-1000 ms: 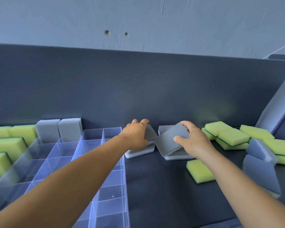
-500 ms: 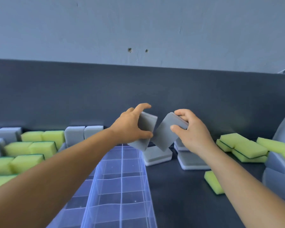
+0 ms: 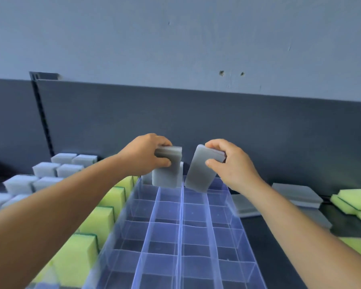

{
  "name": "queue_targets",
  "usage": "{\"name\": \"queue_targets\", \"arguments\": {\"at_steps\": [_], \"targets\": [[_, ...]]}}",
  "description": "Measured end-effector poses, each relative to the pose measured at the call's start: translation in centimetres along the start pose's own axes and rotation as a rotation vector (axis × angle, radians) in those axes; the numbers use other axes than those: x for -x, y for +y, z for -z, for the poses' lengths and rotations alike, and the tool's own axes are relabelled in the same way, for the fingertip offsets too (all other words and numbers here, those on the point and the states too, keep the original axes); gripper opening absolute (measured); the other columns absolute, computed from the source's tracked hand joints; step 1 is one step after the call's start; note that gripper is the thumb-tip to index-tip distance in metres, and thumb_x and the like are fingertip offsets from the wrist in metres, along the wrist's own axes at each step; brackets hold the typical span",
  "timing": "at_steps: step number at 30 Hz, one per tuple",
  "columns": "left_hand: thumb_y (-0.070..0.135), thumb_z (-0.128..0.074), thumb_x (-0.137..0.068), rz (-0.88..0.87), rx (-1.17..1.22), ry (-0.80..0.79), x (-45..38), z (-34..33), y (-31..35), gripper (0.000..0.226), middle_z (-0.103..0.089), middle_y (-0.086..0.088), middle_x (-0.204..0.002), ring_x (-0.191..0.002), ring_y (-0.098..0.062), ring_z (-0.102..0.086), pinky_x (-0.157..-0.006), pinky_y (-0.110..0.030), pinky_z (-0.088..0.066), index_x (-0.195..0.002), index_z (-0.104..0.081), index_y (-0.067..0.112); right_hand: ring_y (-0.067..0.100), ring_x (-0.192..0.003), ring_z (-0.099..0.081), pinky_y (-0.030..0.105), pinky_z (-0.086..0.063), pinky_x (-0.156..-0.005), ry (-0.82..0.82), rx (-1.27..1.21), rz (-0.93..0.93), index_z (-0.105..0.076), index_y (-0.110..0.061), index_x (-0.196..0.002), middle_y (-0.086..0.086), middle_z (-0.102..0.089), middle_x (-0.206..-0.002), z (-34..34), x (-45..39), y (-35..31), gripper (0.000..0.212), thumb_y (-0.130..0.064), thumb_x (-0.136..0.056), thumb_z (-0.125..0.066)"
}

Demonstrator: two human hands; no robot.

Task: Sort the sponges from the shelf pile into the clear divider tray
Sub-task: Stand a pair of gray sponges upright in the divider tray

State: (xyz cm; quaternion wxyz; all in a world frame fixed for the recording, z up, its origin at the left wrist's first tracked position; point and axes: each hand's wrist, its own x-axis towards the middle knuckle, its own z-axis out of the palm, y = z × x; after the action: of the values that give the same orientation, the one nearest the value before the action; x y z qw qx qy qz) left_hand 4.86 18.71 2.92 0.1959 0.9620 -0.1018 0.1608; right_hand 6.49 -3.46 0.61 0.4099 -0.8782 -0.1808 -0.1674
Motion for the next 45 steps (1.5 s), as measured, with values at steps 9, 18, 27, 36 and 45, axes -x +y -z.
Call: {"name": "queue_targets", "arguments": {"at_steps": [9, 18, 27, 36, 45], "targets": [[0.025, -0.069, -0.082, 0.09, -0.049, -0.08, 1.2, 0.5, -5.7, 0.044, -0.063, 0.005, -0.112, -0.102, -0.02, -0.057, -0.087, -0.029, -0.046, -0.124, -0.059, 0.029, 0.008, -0.085, -0.052, 0.019, -0.038, -0.068, -0.122, 0.017, 0.049, -0.058, -0.03, -0.109, -0.011, -0.058, -0.111, -5.8, -1.3, -1.6, 0.031, -0.012, -0.085, -0.059], [0.03, -0.064, -0.082, 0.06, -0.246, -0.18, 0.0, -1.5, -6.3, 0.035, -0.058, -0.003, -0.115, -0.103, -0.026, -0.056, -0.085, -0.036, -0.05, -0.116, -0.06, 0.026, 0.012, -0.093, -0.051, 0.02, -0.036, -0.072, -0.16, 0.14, 0.06, -0.058, -0.028, -0.111, -0.012, -0.055, -0.11, -8.6, -2.4, -0.6, 0.032, -0.011, -0.084, -0.059], [0.038, -0.065, -0.083, 0.003, -0.476, -0.245, -1.1, -3.7, -6.4, 0.038, -0.053, -0.001, -0.12, -0.118, -0.021, -0.045, -0.077, -0.033, -0.044, -0.115, -0.062, 0.019, 0.02, -0.113, -0.049, 0.032, -0.045, -0.089, -0.24, 0.358, 0.082, -0.056, -0.028, -0.12, -0.008, -0.056, -0.124, -10.5, -2.7, -0.2, 0.037, -0.017, -0.085, -0.061], [0.042, -0.067, -0.08, 0.007, -0.487, -0.257, -0.9, -3.6, -6.5, 0.046, -0.051, -0.002, -0.123, -0.119, -0.021, -0.042, -0.079, -0.034, -0.045, -0.118, -0.058, 0.018, 0.02, -0.125, -0.04, 0.036, -0.041, -0.099, -0.316, 0.383, 0.049, -0.044, -0.027, -0.133, -0.007, -0.045, -0.138, -10.1, -2.2, -0.4, 0.052, -0.023, -0.084, -0.062], [0.052, -0.064, -0.08, -0.078, -0.408, -0.184, -0.3, -2.9, -2.4, 0.059, -0.05, 0.002, -0.128, -0.122, -0.019, -0.043, -0.094, -0.038, -0.047, -0.128, -0.051, 0.019, 0.015, -0.134, -0.03, 0.033, -0.037, -0.102, -0.288, 0.413, 0.089, -0.033, -0.025, -0.14, -0.01, -0.035, -0.147, -5.9, -0.5, -0.8, 0.061, -0.031, -0.086, -0.062]]}}
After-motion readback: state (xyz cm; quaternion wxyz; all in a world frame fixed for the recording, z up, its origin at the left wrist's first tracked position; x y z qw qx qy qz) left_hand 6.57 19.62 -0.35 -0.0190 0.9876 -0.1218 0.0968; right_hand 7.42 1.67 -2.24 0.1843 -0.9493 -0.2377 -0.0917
